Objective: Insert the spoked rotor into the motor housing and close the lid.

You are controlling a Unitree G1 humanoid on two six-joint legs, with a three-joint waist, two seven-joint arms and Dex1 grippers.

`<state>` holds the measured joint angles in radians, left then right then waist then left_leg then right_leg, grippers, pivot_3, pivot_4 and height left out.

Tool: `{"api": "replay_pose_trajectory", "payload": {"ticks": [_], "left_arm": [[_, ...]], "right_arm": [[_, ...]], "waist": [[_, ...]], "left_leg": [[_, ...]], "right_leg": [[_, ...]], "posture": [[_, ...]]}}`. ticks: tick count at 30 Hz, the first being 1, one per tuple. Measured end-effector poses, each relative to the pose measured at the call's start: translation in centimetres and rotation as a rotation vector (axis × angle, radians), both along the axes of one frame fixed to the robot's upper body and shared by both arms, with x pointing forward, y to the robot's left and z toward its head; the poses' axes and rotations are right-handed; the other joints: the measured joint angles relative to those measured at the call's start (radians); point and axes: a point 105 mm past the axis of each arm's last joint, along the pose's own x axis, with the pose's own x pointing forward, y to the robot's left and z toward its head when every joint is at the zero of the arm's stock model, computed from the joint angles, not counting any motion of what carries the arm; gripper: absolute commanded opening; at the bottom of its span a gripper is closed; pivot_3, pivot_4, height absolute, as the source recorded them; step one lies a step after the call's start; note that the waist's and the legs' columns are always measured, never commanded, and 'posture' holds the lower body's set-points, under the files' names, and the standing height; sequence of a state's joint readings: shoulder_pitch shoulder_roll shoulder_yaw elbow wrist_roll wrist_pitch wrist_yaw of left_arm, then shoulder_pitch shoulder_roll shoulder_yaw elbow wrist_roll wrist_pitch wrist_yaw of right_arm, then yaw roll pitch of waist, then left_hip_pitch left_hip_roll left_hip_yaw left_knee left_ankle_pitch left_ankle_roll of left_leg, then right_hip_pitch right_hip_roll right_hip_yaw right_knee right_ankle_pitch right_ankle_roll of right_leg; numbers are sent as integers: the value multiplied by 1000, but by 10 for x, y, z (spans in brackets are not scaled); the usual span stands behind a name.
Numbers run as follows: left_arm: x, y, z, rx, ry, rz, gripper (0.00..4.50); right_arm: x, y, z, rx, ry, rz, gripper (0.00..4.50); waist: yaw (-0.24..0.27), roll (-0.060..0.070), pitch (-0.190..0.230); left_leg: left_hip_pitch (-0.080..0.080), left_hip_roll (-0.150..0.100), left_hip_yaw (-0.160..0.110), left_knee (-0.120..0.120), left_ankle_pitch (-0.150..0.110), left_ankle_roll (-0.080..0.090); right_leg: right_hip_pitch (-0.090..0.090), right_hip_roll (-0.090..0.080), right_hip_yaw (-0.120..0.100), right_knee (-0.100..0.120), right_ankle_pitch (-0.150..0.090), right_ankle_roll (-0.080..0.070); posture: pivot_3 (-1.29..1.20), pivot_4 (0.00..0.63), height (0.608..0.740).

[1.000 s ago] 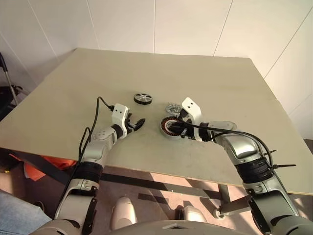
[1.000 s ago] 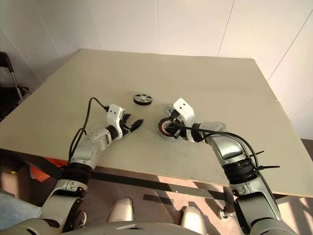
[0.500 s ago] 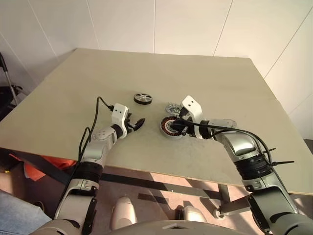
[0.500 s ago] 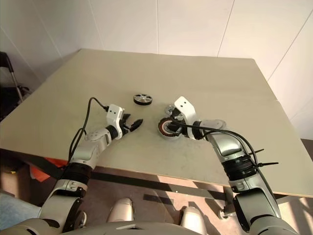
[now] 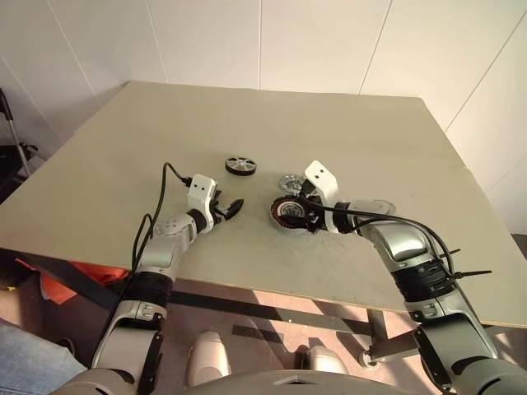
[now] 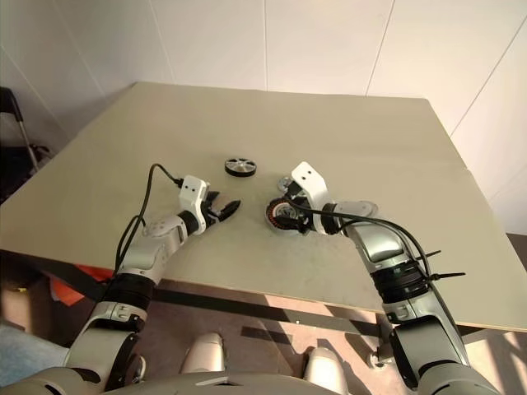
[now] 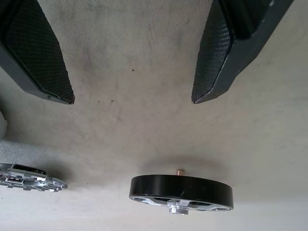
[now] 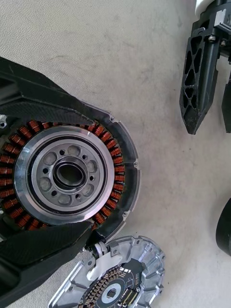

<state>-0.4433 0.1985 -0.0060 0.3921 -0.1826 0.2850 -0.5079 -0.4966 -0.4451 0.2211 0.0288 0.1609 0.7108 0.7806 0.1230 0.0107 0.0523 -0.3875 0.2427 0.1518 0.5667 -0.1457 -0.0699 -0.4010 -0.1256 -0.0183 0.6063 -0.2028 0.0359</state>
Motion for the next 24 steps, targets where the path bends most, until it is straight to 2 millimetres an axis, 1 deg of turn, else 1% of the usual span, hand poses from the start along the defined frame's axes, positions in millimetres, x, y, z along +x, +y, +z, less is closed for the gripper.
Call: {"api": "replay_pose_trajectory", "payload": {"ticks": [2, 5, 6, 12, 13, 21, 23, 24], "left_arm": [[0, 0, 0, 2, 0, 0, 4112], [0, 0, 0, 4, 0, 0, 4112], [0, 0, 0, 4, 0, 0, 4112], [0, 0, 0, 6, 0, 0, 4112], [0, 0, -1, 7, 0, 0, 4112], [0, 0, -1, 8, 0, 0, 4112], [0, 0, -1, 8, 0, 0, 4112], [0, 0, -1, 8, 0, 0, 4112]], "right_arm": [[0, 0, 1, 0, -2, 0, 3314], [2, -1, 2, 3, -10, -12, 2674], [4, -1, 4, 6, -16, -20, 2386], [6, 0, 9, 9, -30, -21, 227], [6, 0, 9, 10, -30, -21, 41], [5, 1, 7, 11, -26, -19, 41], [3, 2, 2, 15, -7, -18, 41], [2, 2, -4, 13, 9, -21, 41]], "waist": [[0, 0, 0], [0, 0, 0], [0, 0, 0], [0, 0, 0], [0, 0, 0], [0, 0, 0], [0, 0, 0], [0, 0, 0]], "left_leg": [[0, 0, 0, 0, 0, 0], [0, 0, 0, 0, 0, 0], [0, 0, 0, 0, 0, 0], [0, 0, 0, 0, 0, 0], [0, 0, 0, 0, 0, 0], [0, 0, 0, 0, 0, 0], [0, 0, 0, 0, 0, 0], [0, 0, 0, 0, 0, 0]], "right_leg": [[0, 0, 0, 0, 0, 0], [0, 0, 0, 0, 0, 0], [0, 0, 0, 0, 0, 0], [0, 0, 0, 0, 0, 0], [0, 0, 0, 0, 0, 0], [0, 0, 0, 0, 0, 0], [0, 0, 0, 0, 0, 0], [0, 0, 0, 0, 0, 0]], "posture": [[0, 0, 740], [0, 0, 740], [0, 0, 740], [0, 0, 740], [0, 0, 740], [0, 0, 740], [0, 0, 740], [0, 0, 740]]}}
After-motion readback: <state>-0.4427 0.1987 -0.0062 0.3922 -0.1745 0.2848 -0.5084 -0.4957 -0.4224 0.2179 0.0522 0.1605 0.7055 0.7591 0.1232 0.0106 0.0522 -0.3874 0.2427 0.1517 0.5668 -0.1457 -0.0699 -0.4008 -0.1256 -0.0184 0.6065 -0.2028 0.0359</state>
